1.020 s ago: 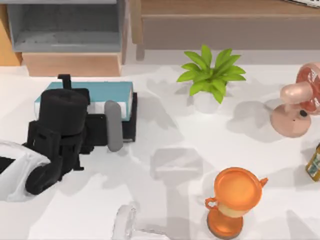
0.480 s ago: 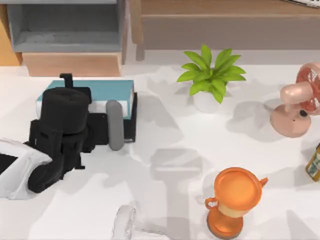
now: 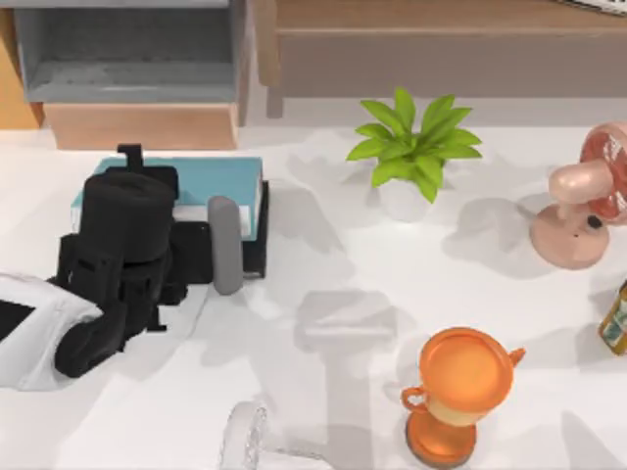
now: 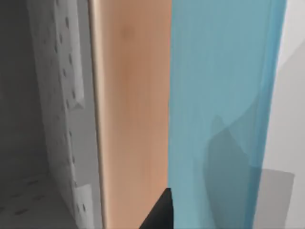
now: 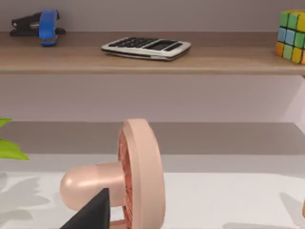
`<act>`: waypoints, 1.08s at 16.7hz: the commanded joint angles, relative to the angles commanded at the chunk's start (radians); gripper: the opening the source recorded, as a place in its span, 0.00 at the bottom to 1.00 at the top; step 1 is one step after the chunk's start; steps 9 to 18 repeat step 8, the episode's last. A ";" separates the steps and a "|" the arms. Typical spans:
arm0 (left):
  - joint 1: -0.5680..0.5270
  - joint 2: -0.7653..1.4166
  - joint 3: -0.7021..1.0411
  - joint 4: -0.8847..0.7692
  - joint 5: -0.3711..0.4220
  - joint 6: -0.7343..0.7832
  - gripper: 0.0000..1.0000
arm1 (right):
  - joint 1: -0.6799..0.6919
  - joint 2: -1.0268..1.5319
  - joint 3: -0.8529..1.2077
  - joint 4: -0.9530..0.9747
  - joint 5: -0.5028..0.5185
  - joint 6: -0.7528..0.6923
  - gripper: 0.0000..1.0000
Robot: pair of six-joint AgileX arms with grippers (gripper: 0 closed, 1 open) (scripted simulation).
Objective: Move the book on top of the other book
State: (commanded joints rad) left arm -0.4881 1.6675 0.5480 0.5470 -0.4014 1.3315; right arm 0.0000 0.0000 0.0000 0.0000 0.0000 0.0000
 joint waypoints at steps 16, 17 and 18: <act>0.000 0.000 0.000 0.000 0.000 0.000 1.00 | 0.000 0.000 0.000 0.000 0.000 0.000 1.00; 0.000 0.000 0.000 0.000 0.000 0.000 1.00 | 0.000 0.000 0.000 0.000 0.000 0.000 1.00; 0.000 0.000 0.000 0.000 0.000 0.000 1.00 | 0.000 0.000 0.000 0.000 0.000 0.000 1.00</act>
